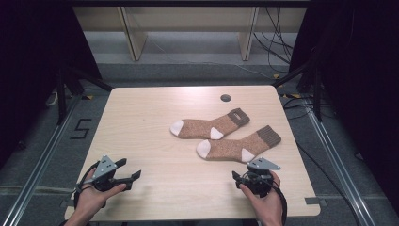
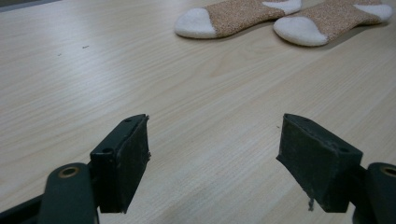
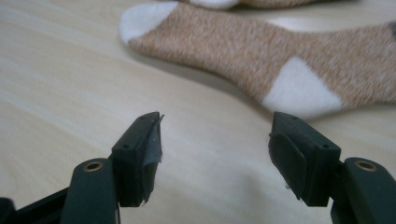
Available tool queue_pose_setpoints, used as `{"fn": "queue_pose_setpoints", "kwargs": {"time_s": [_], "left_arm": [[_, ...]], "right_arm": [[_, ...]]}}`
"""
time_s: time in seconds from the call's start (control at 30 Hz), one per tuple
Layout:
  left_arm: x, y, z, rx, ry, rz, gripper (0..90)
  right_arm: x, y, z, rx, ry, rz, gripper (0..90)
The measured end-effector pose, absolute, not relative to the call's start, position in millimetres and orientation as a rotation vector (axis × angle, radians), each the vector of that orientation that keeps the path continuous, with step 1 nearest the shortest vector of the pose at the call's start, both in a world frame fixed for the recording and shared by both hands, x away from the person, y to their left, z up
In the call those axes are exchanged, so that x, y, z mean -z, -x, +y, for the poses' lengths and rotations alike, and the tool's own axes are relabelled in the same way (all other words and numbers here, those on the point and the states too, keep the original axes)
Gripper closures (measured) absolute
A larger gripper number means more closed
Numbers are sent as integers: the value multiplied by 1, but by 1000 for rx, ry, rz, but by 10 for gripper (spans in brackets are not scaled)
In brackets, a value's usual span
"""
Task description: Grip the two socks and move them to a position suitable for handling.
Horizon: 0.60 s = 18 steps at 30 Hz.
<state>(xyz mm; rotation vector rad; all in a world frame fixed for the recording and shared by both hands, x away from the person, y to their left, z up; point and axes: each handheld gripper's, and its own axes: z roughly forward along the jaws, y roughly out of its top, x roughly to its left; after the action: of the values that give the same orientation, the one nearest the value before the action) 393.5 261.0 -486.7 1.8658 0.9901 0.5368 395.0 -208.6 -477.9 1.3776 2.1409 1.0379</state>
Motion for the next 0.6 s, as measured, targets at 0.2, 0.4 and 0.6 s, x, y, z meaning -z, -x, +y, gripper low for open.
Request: {"fn": "queue_pose_setpoints", "kwargs": {"time_s": [0.2, 0.4, 0.6], "left_arm": [[487, -397, 258, -531, -1869, 1016, 238], [487, -395, 259, -526, -1872, 991, 238], [486, -392, 262, -527, -1860, 987, 238]], "right_arm": [[462, -437, -212, -963, -1306, 2135, 307], [463, -483, -211, -860, -1452, 2172, 293], [482, -499, -209, -740, -1494, 2232, 291]]}}
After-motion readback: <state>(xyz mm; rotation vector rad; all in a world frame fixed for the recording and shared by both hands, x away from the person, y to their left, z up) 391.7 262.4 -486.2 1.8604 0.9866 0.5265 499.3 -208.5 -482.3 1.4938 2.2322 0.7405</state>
